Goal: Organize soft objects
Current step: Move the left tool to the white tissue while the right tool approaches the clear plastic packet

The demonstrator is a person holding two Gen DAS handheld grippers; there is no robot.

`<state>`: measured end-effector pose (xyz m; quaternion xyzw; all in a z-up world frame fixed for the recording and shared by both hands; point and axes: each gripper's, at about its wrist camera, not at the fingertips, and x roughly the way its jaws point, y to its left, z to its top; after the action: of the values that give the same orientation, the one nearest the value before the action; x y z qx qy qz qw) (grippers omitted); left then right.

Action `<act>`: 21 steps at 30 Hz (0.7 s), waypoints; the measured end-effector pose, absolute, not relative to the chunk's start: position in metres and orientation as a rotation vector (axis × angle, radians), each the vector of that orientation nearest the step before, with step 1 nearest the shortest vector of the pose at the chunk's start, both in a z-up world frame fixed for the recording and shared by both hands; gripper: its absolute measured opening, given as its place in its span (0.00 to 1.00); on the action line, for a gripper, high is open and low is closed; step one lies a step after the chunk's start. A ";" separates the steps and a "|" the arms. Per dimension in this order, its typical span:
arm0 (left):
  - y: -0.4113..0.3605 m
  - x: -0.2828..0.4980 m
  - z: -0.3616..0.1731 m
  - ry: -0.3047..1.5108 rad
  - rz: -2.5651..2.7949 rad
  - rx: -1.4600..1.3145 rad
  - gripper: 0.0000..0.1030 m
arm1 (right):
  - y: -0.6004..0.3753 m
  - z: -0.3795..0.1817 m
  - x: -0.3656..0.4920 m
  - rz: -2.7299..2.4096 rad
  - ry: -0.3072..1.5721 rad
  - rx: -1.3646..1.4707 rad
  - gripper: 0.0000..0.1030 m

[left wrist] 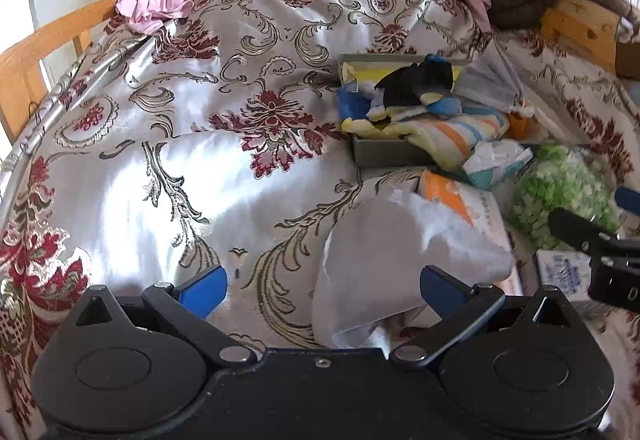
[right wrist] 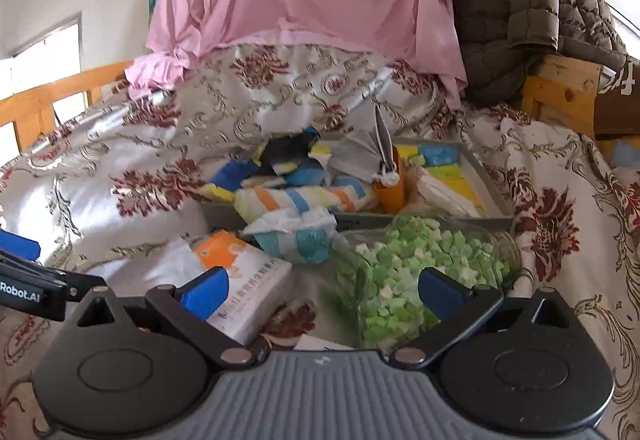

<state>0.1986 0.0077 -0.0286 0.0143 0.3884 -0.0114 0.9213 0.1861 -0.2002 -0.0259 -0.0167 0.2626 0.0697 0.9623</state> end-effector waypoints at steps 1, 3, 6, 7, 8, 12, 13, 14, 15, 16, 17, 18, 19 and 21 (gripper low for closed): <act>0.008 0.199 -0.029 0.801 -0.021 0.037 0.99 | -0.201 -0.025 0.186 0.140 0.531 -0.027 1.00; 0.008 0.200 -0.029 0.808 -0.024 0.029 0.99 | -0.201 -0.023 0.188 0.134 0.533 -0.026 1.00; 0.008 0.199 -0.026 0.818 -0.058 -0.005 0.99 | -0.197 -0.022 0.196 0.111 0.538 -0.079 1.00; 0.007 0.199 -0.024 0.821 -0.079 -0.009 0.99 | -0.195 -0.021 0.200 0.113 0.539 -0.087 1.00; 0.004 0.199 -0.024 0.820 -0.099 -0.002 0.99 | -0.195 -0.020 0.205 0.121 0.542 -0.087 1.00; -0.008 0.204 -0.025 0.787 -0.154 0.090 0.99 | -0.189 -0.015 0.223 0.166 0.549 -0.111 1.00; -0.011 0.206 -0.026 0.777 -0.170 0.118 0.99 | -0.186 -0.014 0.228 0.176 0.552 -0.127 1.00; -0.016 0.210 -0.027 0.766 -0.190 0.151 0.99 | -0.183 -0.015 0.231 0.186 0.552 -0.144 1.00; -0.018 0.213 -0.029 0.759 -0.206 0.174 0.99 | -0.180 -0.016 0.236 0.200 0.555 -0.161 1.00; -0.021 0.216 -0.030 0.755 -0.219 0.189 0.99 | -0.176 -0.018 0.240 0.215 0.559 -0.177 1.00; -0.022 0.218 -0.032 0.753 -0.231 0.200 0.99 | -0.173 -0.020 0.245 0.227 0.566 -0.193 1.00; -0.023 0.221 -0.034 0.753 -0.247 0.202 0.99 | -0.170 -0.022 0.250 0.234 0.573 -0.207 1.00; -0.024 0.223 -0.036 0.759 -0.265 0.199 0.99 | -0.168 -0.024 0.254 0.240 0.579 -0.217 0.99; -0.023 0.227 -0.040 0.775 -0.292 0.181 0.99 | -0.166 -0.026 0.263 0.244 0.587 -0.224 0.99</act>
<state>0.2267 -0.0228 -0.0395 0.0876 0.3762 -0.1419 0.9114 0.2629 -0.1655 -0.0264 -0.1099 0.2881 0.1195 0.9437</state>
